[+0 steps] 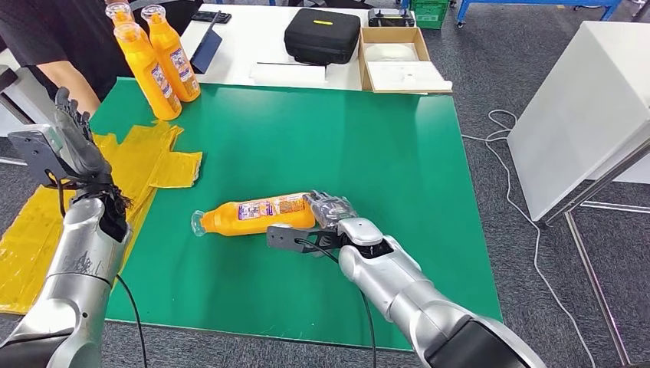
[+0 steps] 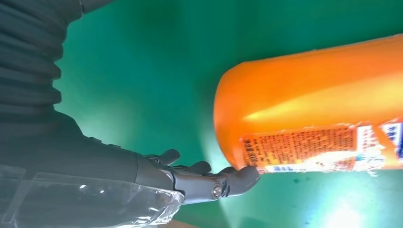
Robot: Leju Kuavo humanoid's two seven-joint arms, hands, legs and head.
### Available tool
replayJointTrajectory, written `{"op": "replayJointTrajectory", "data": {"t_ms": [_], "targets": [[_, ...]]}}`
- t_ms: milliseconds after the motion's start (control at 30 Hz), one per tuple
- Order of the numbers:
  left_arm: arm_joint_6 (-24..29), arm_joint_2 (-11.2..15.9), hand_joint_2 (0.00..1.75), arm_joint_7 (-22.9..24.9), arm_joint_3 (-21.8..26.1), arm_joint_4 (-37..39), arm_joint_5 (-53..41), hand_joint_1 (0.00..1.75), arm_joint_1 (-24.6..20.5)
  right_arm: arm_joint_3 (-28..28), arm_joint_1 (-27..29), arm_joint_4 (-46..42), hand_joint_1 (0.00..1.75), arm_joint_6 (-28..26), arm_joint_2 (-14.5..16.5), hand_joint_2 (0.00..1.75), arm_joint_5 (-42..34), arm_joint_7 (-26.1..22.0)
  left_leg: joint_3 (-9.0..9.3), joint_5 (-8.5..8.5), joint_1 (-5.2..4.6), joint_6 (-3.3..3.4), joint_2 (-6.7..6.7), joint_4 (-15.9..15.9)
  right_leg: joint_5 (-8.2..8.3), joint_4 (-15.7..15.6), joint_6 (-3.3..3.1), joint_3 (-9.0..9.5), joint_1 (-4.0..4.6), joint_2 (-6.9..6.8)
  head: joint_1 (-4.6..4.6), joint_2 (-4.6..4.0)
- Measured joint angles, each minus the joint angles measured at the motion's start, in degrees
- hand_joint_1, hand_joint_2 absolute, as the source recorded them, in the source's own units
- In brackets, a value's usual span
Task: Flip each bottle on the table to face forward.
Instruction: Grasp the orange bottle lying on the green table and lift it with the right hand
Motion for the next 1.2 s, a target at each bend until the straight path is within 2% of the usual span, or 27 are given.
{"op": "replayJointTrajectory", "data": {"t_ms": [200, 400, 633, 933, 1200], "targets": [[-0.79, 0.23, 0.0, -3.52, -0.76, 0.11, 2.58, 0.0, 2.79, 0.07, 1.88, -0.78, 0.0, -2.01, -0.63, 1.75, 0.5, 0.19, 0.0, -0.02, 0.0, 0.0, 0.03, -0.01, -0.01, -0.01, 0.0, -0.01, -0.01, 0.01, -0.01, 0.0], [-0.25, 0.16, 0.0, -2.92, -1.21, -1.52, 2.61, 0.0, 4.76, 0.11, 1.84, -1.13, 0.0, -1.75, -0.86, 1.75, 0.16, 0.21, 0.01, -0.01, 0.0, 0.0, 0.0, -0.01, -0.02, -0.02, -0.01, -0.01, 0.01, 0.0, -0.01, 0.0], [1.31, -0.26, 0.0, -0.31, -1.99, -4.02, 1.67, 0.0, 5.08, 0.11, 2.7, -2.38, 0.0, -2.68, -1.53, 1.75, -0.4, 0.19, 0.01, -0.01, -0.01, 0.0, 0.0, 0.0, -0.01, -0.01, 0.0, 0.01, 0.0, 0.0, -0.01, 0.0], [1.62, -0.23, 0.0, 0.7, -2.06, -4.93, 1.69, 0.0, 4.56, 0.11, 2.68, -3.44, 0.0, -2.41, -1.84, 1.75, -0.48, 0.15, 0.0, -0.01, 0.0, 0.0, 0.0, 0.0, -0.01, -0.01, 0.0, 0.0, 0.0, 0.0, -0.01, 0.0], [1.22, -0.23, 0.0, 1.61, -2.28, -4.78, 1.4, 0.0, 2.77, -0.15, 0.18, -4.95, 0.0, -2.73, -2.75, 1.75, -0.49, 1.06, 0.01, 0.0, 0.0, 0.0, 0.01, 0.01, 0.01, 0.0, 0.01, 0.0, 0.0, 0.0, -0.01, 0.0]]}}
